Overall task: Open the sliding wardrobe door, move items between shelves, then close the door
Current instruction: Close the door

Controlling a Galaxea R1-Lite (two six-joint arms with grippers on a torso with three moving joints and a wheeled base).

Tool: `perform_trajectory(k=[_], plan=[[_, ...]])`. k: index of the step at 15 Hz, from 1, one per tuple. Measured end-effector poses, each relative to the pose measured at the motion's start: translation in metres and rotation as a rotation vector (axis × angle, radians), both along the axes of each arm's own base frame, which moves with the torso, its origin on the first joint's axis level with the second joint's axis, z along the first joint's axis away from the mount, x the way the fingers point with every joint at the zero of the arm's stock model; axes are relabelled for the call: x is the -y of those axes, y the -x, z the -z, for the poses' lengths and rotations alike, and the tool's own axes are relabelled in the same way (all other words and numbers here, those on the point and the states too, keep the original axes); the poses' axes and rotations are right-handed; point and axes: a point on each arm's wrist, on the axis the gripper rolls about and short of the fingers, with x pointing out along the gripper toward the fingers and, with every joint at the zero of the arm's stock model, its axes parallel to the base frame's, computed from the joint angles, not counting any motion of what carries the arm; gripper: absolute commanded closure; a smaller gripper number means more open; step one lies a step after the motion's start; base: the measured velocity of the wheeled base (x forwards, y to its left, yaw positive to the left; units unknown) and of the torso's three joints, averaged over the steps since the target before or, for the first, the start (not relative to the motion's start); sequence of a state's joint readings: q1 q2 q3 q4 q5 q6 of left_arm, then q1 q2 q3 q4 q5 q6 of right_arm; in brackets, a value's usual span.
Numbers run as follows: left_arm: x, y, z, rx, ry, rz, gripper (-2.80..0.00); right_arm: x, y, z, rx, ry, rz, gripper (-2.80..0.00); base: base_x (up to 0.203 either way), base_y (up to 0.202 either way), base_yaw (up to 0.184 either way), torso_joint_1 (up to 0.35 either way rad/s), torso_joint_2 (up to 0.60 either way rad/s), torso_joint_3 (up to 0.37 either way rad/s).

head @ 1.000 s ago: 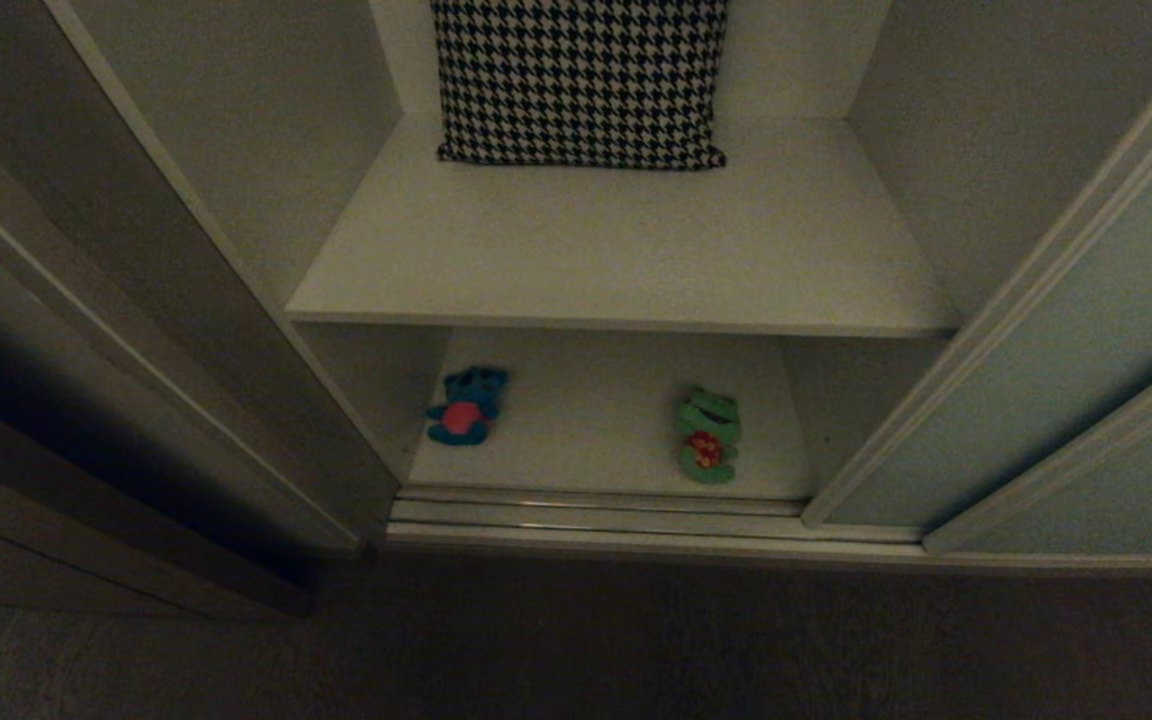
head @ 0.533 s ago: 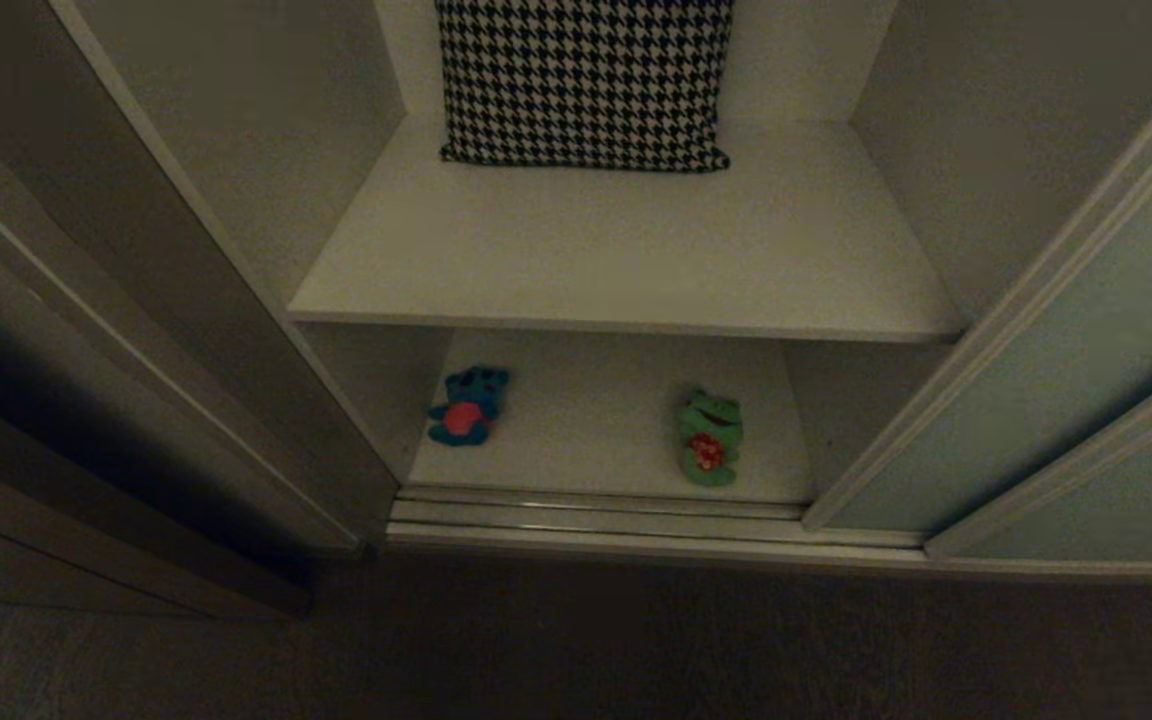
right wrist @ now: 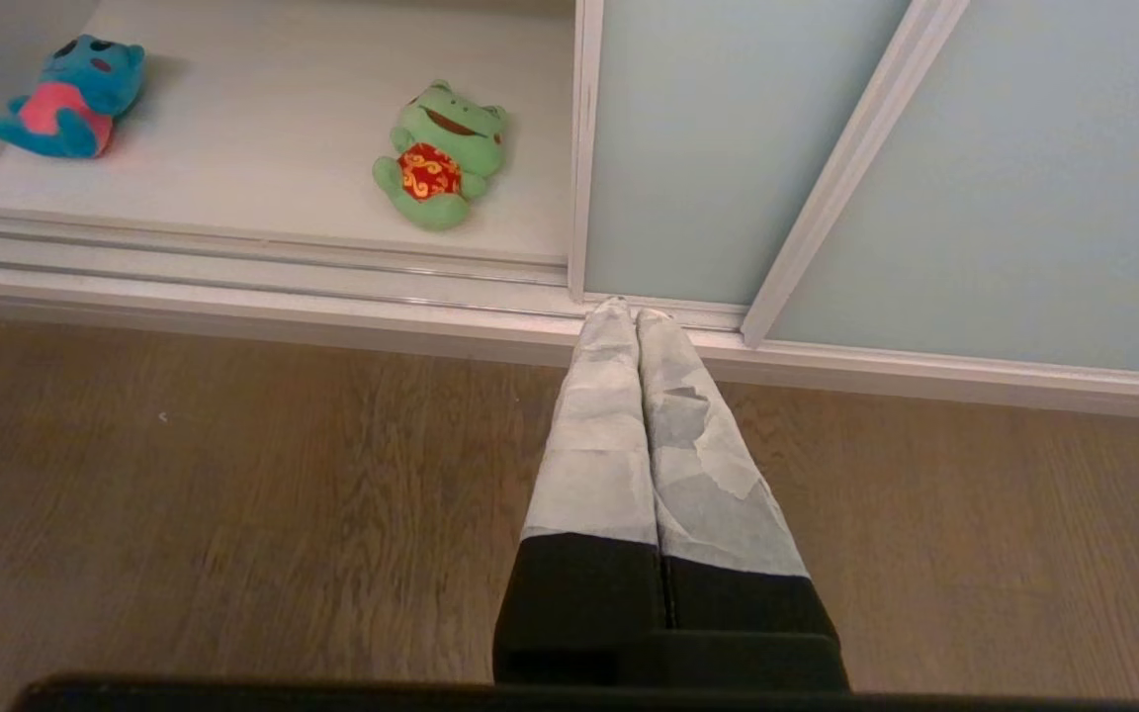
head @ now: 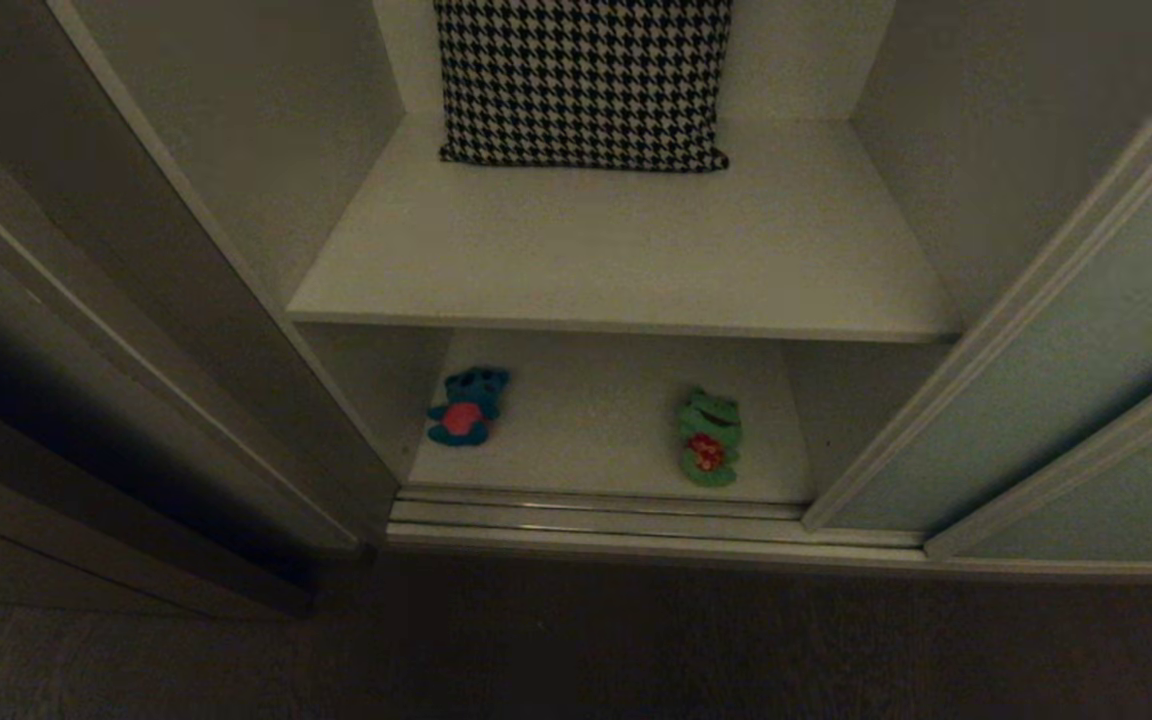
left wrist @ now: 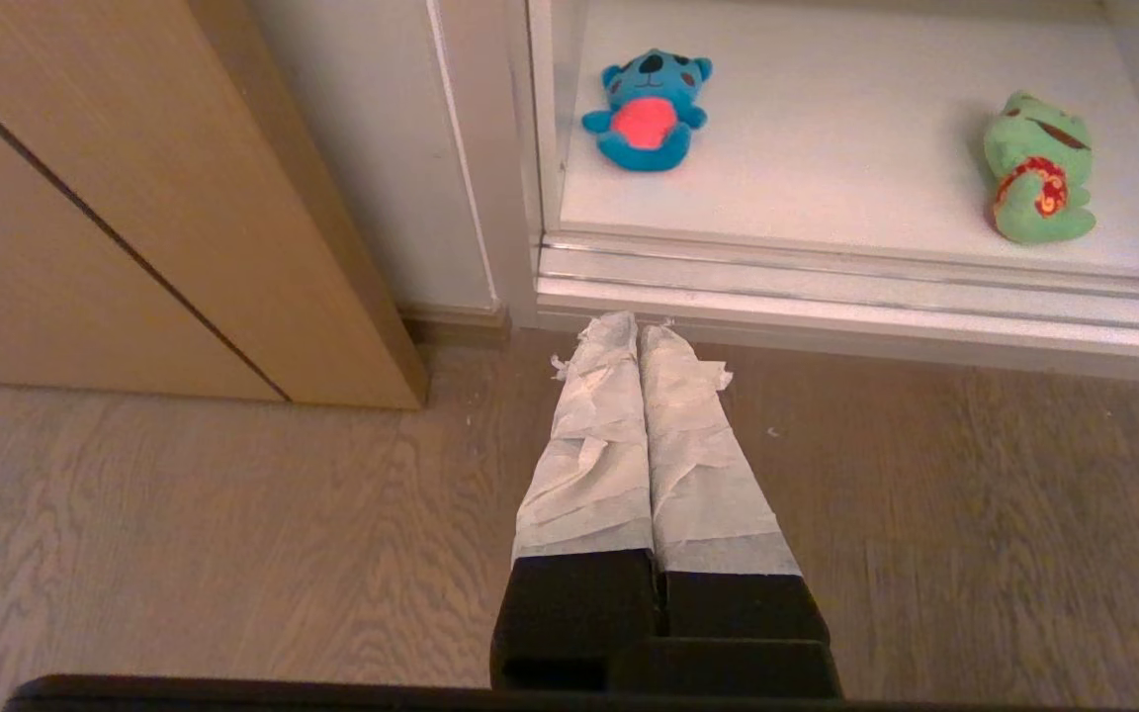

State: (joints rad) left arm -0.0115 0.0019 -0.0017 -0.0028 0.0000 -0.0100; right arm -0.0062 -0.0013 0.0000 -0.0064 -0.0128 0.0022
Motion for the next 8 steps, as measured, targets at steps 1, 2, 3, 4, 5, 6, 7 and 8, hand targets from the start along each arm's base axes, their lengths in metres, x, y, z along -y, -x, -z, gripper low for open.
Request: perform_trajectory(k=[1,2,3,4,5,6,7,8], plan=[[0.0,0.0,0.0,0.001,0.0,0.0,0.0,0.0,0.0,0.0,0.0,0.007,0.0,0.0,0.0,0.0,0.0,0.0,0.0,0.0],[0.0,0.0,0.0,0.0,0.0,0.0,0.0,0.0,0.0,0.001,-0.007,0.013,-0.001,0.0,0.0,0.0,0.0,0.0,0.0,0.0],[0.0,0.0,0.0,0.001,0.0,0.0,0.0,0.0,0.0,0.001,-0.011,0.013,-0.001,0.0,0.0,0.0,0.0,0.0,0.0,0.0],[0.0,0.0,0.0,0.0,0.0,0.0,0.0,0.0,0.001,0.001,-0.024,0.012,-0.002,0.0,0.0,0.0,0.0,0.0,0.0,0.0],[0.0,0.0,0.0,0.0,0.0,0.0,0.0,0.0,0.002,0.0,-0.044,0.012,0.001,0.0,0.0,0.0,0.0,0.0,0.0,0.0],[0.0,0.0,0.0,0.001,0.0,0.0,0.0,0.0,0.004,-0.005,-0.053,0.012,0.003,0.0,0.0,0.0,0.0,0.0,0.0,0.0],[0.0,0.0,0.0,0.0,0.0,0.0,0.0,0.0,0.008,-0.016,-0.062,0.011,0.005,0.0,0.0,0.0,0.0,0.0,0.0,0.0],[0.0,0.0,0.0,0.001,0.0,0.0,0.0,0.0,0.014,-0.039,-0.024,0.009,0.008,0.0,0.0,0.0,0.0,0.0,0.0,0.0]])
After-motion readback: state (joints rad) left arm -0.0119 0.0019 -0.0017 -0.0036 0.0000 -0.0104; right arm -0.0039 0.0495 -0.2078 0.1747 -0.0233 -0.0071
